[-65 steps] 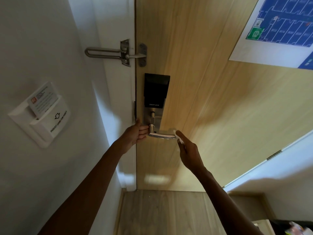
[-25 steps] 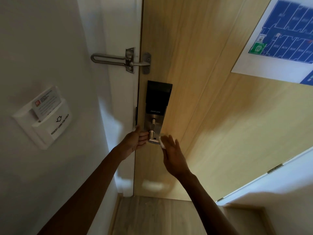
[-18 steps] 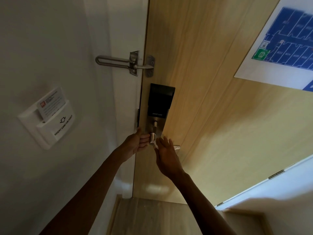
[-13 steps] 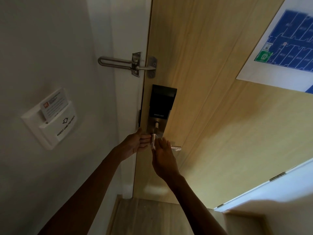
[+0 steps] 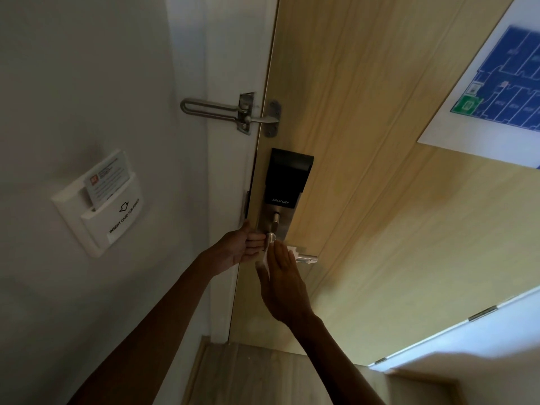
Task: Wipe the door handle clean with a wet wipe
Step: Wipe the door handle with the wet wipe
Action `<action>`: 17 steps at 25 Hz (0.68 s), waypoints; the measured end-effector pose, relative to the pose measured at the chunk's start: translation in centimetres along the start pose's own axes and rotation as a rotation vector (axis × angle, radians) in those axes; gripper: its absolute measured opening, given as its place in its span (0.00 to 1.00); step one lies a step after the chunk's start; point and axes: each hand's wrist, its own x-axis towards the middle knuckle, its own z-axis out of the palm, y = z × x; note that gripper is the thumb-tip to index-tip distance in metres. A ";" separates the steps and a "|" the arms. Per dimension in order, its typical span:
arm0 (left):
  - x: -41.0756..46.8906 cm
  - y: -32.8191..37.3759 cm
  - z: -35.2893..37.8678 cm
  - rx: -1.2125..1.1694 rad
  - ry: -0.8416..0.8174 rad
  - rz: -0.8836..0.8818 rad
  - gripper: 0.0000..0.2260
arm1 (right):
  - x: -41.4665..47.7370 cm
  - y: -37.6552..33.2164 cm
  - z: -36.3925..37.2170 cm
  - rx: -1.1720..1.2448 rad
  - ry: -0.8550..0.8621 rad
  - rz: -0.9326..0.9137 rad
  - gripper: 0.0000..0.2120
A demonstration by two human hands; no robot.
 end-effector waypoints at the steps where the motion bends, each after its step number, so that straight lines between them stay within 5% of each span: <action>1: 0.0 0.0 -0.1 -0.004 0.002 0.003 0.30 | 0.5 -0.1 -0.4 0.085 0.016 0.041 0.29; 7: 0.2 0.1 -0.6 -0.023 -0.030 0.000 0.30 | 2.3 0.9 -1.7 0.099 0.164 0.116 0.07; 10: 0.2 0.1 -0.7 -0.037 -0.026 -0.006 0.30 | 3.4 0.9 -1.7 0.050 0.074 0.156 0.13; 13: 0.2 0.3 -0.7 -0.016 -0.037 -0.024 0.32 | 3.8 0.2 -0.6 -0.242 0.012 0.105 0.21; 17: 0.2 0.3 -0.5 -0.039 -0.020 -0.026 0.31 | 3.6 0.5 -0.3 -0.411 -0.041 0.039 0.15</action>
